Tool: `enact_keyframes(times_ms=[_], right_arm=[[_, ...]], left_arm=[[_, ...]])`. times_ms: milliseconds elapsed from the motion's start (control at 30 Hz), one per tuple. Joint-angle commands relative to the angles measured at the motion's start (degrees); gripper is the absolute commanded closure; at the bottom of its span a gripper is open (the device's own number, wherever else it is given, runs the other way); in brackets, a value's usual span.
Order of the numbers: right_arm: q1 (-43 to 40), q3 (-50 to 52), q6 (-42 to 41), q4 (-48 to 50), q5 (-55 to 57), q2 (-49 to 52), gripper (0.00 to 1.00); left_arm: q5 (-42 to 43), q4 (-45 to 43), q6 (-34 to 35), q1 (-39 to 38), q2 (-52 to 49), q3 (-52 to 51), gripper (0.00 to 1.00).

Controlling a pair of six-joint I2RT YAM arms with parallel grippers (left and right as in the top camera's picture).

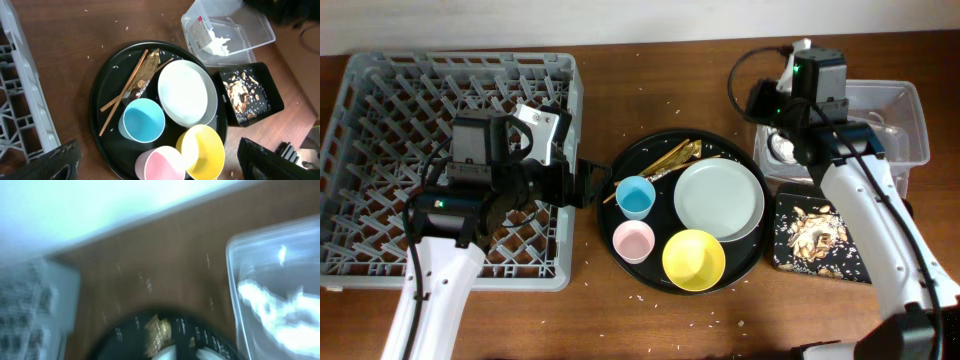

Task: Sort waste into correct bins and load items into the dishwasher rack
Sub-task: 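Carry the tissue with the right gripper into the clear plastic bin, release, then grasp the blue cup on the black tray with the right gripper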

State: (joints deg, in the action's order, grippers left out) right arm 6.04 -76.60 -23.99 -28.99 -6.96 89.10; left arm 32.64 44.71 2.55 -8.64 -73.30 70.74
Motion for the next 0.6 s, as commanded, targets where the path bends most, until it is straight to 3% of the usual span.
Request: enact_keyframes(times_ms=[0, 100, 300, 333, 367, 400, 467, 567], right_arm=[[4.6, 0.5, 1.2, -0.9, -4.5, 8.1, 0.48], [8.1, 0.5, 1.2, 5.4, -4.4, 18.9, 0.37], [9.0, 0.5, 1.2, 9.4, -4.2, 29.8, 0.34], [9.0, 0.5, 1.2, 9.5, -3.5, 30.3, 0.39], [9.0, 0.5, 1.2, 9.7, -1.8, 30.4, 0.55], [8.8, 0.5, 1.2, 10.1, -1.4, 30.2, 0.62], [7.8, 0.3, 1.2, 10.4, -1.5, 29.9, 0.93], [6.6, 0.3, 1.2, 10.3, -2.5, 28.2, 0.96]], left_arm=[[0.8, -0.5, -0.7, 0.2, 0.0, 0.8, 0.01], [0.9, -0.1, -0.7, 0.1, 0.0, 0.8, 0.01], [0.8, 0.8, -0.7, 0.1, 0.0, 0.8, 0.01], [0.8, 0.8, -0.7, 0.1, 0.0, 0.8, 0.01], [0.9, 0.8, -0.7, 0.1, 0.0, 0.8, 0.01], [0.8, 0.8, -0.7, 0.1, 0.0, 0.8, 0.01], [0.8, 0.8, -0.7, 0.1, 0.0, 0.8, 0.01], [0.8, 0.8, -0.7, 0.1, 0.0, 0.8, 0.01]])
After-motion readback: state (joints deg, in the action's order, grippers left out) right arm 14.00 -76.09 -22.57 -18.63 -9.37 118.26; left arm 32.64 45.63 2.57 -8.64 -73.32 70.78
